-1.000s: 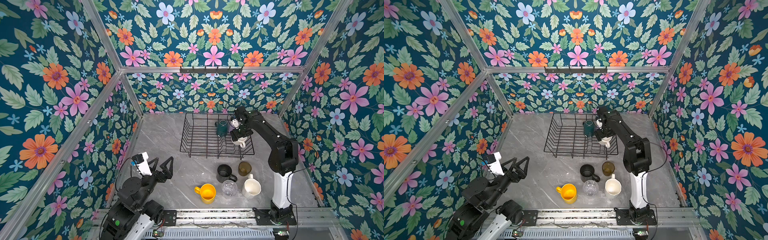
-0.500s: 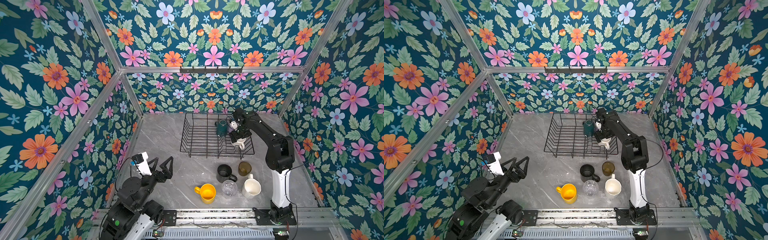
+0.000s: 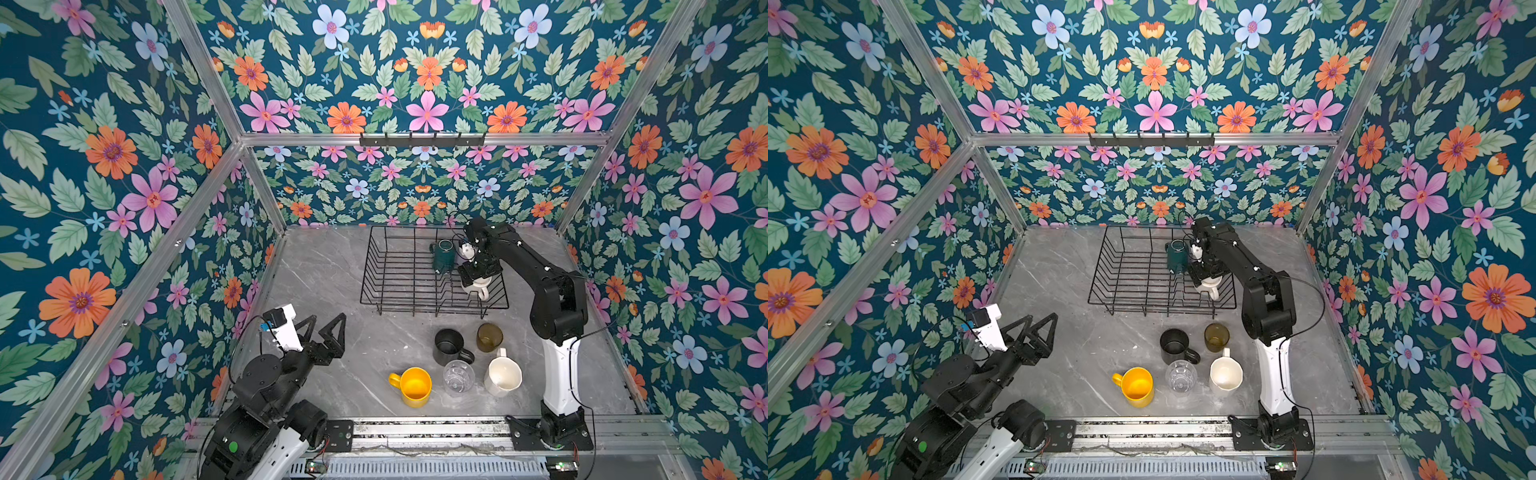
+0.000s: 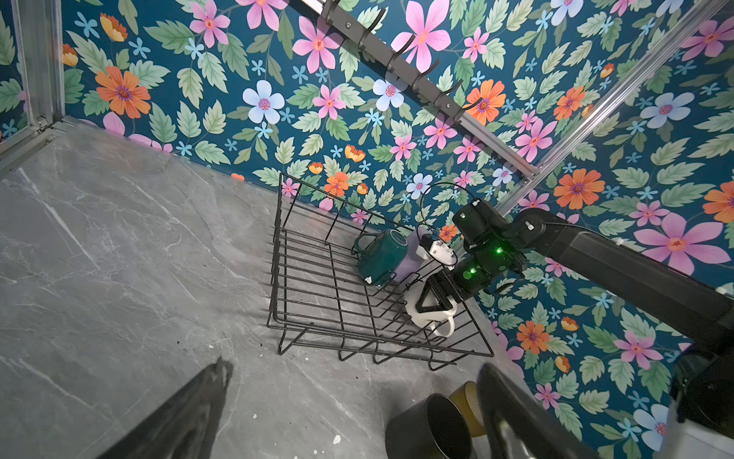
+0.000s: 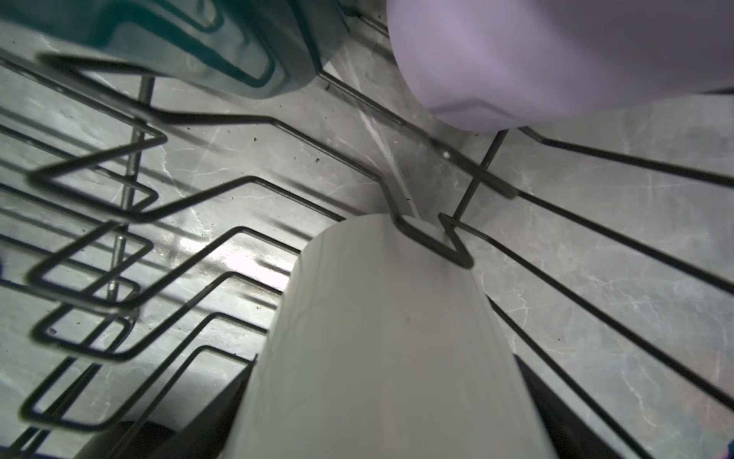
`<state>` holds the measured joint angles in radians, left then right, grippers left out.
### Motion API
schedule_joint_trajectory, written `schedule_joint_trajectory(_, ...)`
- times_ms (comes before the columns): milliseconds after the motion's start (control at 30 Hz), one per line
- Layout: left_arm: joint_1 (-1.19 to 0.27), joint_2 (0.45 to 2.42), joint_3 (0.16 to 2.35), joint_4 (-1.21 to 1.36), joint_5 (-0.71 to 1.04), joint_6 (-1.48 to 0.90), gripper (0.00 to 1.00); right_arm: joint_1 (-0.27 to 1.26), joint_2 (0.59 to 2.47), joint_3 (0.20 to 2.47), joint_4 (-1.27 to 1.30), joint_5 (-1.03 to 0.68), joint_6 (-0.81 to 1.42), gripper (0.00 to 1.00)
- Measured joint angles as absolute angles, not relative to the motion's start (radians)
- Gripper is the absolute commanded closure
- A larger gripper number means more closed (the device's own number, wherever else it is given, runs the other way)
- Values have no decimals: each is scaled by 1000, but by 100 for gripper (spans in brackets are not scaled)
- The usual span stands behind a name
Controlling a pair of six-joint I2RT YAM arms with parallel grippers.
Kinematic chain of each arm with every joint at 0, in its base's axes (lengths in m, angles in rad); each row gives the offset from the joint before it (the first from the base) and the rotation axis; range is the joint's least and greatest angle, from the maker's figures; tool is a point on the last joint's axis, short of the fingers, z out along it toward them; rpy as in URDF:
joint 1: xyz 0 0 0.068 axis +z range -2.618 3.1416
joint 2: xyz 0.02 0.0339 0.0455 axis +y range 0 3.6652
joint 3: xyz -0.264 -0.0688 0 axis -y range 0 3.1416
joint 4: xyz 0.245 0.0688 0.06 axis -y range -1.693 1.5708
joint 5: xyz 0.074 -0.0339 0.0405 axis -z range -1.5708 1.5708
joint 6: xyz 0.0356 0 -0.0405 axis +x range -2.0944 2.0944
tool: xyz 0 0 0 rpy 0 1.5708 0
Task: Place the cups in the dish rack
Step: 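Lower the white mug beside the lavender cup with the right gripper while the left withdraws, then open the right gripper and lift it off the white mug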
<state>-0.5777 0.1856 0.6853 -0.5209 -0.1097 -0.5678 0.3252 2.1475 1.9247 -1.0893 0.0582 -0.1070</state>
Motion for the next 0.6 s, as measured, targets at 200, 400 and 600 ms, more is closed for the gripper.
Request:
schedule_joint_trajectory(200, -578, 180, 685, -532, -110, -568, 0, 325, 2147, 1912, -1076, 57, -102, 15)
schedule_joint_trajectory(400, -578, 178, 685, -532, -110, -568, 0, 325, 2121, 1905, -1063, 55, -96, 7)
schedule_joint_trajectory(600, -578, 178, 685, -532, -110, -570, 0, 325, 2115, 1903, -1050, 58, -92, 5)
